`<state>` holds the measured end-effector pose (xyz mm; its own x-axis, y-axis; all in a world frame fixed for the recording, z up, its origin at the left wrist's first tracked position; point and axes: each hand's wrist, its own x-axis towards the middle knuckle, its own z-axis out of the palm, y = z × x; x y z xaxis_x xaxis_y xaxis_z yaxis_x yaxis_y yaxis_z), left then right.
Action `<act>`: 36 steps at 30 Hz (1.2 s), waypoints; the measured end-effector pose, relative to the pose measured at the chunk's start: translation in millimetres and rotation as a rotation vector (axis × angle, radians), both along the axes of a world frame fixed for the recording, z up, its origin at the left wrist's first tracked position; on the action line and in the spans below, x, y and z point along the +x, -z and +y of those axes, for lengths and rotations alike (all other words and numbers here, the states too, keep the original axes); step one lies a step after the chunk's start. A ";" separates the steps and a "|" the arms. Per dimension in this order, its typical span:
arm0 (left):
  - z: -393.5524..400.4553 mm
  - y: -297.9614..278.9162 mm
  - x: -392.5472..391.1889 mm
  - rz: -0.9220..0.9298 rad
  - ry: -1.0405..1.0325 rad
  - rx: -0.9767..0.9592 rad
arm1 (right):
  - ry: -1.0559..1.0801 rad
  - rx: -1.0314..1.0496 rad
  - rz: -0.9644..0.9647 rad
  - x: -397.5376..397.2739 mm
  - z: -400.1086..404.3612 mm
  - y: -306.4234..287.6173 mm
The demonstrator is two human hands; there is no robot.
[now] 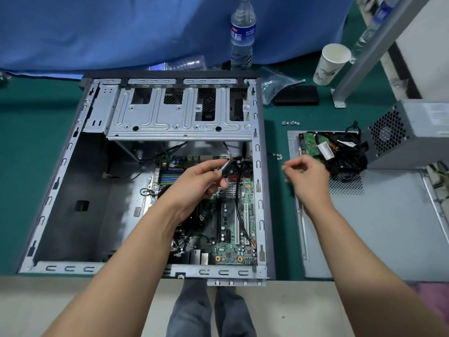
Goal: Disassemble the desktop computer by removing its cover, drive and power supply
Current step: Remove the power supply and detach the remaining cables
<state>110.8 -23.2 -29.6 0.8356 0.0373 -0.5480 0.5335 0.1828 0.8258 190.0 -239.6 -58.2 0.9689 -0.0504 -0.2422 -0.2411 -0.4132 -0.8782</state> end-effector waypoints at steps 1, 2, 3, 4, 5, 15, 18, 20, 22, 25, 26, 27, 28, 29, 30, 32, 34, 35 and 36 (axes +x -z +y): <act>-0.8 1.3 0.6 0.007 0.006 0.025 | -0.012 -0.075 0.034 1.7 -0.8 10.4; -1.3 2.4 1.0 0.017 0.012 0.050 | -0.025 -0.140 0.054 3.5 -0.5 19.6; -1.4 3.3 1.4 0.026 0.014 0.071 | -0.039 -0.193 0.061 5.4 0.9 27.9; -1.4 4.2 1.9 0.034 0.013 0.084 | -0.050 -0.237 0.059 7.6 3.2 35.2; -1.0 5.0 2.2 0.038 0.011 0.092 | -0.056 -0.278 0.051 10.0 5.9 41.7; -4.2 1.8 2.4 0.052 0.017 0.125 | 0.003 -0.554 -0.062 31.1 24.9 63.3; -5.9 0.3 2.4 0.051 0.007 0.146 | 0.017 -0.499 -0.074 28.8 23.5 65.0; -6.8 -0.2 2.0 0.045 0.012 0.167 | 0.019 -0.403 -0.074 25.6 21.3 62.5; -7.1 0.0 1.6 0.027 0.013 0.185 | 0.043 -0.286 -0.079 21.7 20.2 54.1; -6.4 1.1 0.1 -0.013 -0.005 0.258 | 0.064 -0.083 -0.121 15.4 21.8 30.3; -6.4 1.3 -0.4 -0.026 -0.011 0.299 | 0.050 -0.005 -0.128 12.4 23.5 19.8; -6.5 1.5 -1.1 -0.037 -0.014 0.338 | 0.029 0.062 -0.126 9.4 25.6 8.8; -7.2 1.7 -1.4 -0.047 -0.015 0.376 | -0.001 0.113 -0.123 5.5 28.2 -2.0; -7.8 2.2 -1.7 -0.055 -0.016 0.419 | -0.043 0.141 -0.118 2.0 31.1 -11.4; -8.8 2.6 -1.6 -0.064 -0.015 0.462 | -0.096 0.148 -0.104 -1.8 35.1 -19.4; -11.3 2.6 -0.8 -0.081 -0.011 0.528 | -0.216 0.108 -0.057 -7.7 44.1 -29.7; -13.6 1.7 0.8 -0.102 0.012 0.583 | -0.285 0.039 -0.045 -10.6 52.2 -34.4; -14.3 1.0 2.1 -0.113 0.036 0.607 | -0.292 0.010 -0.052 -10.7 54.3 -35.9; -14.6 0.2 4.0 -0.121 0.066 0.632 | -0.295 -0.021 -0.063 -10.3 54.9 -37.0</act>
